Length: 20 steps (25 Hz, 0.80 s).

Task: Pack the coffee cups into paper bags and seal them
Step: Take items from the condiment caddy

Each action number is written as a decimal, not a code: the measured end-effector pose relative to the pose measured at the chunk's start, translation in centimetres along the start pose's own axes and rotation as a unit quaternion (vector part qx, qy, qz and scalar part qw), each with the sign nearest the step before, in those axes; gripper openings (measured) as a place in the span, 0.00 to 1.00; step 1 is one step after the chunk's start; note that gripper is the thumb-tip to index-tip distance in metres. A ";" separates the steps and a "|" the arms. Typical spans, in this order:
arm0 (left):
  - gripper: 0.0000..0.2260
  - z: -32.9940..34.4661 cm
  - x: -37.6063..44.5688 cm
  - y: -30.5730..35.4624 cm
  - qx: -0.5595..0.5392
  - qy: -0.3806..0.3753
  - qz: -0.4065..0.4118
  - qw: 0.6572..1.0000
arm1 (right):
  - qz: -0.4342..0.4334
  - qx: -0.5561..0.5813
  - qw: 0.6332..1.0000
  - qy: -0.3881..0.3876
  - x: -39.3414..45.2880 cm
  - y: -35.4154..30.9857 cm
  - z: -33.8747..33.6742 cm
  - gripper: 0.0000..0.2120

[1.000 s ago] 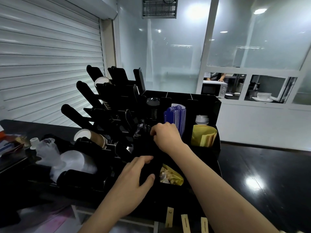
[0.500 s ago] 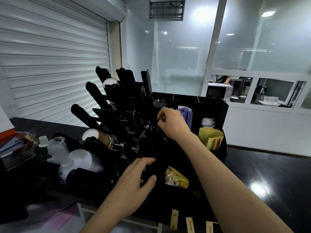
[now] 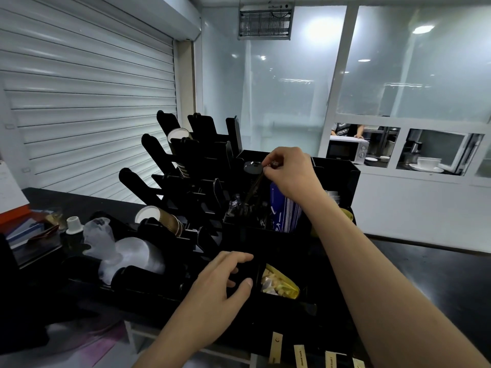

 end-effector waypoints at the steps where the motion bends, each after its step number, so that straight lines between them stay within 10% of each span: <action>1: 0.15 -0.1 0.0 0.4 0.003 0.004 0.008 1.000 | -0.002 0.003 1.000 0.008 0.0 -0.2 -0.6 0.07; 20: 0.20 -2.5 -2.4 6.3 0.062 0.113 0.080 0.988 | 0.016 0.127 0.991 -0.033 -6.3 -0.7 -6.8 0.04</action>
Point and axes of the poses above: each hand's wrist, its own x-axis towards the middle knuckle, its own z-axis out of the palm, y = z × x, the point moved 9 cm from there along x, towards the middle knuckle, and after that the axes turned 6 degrees about -x, right-handed, at the moved point
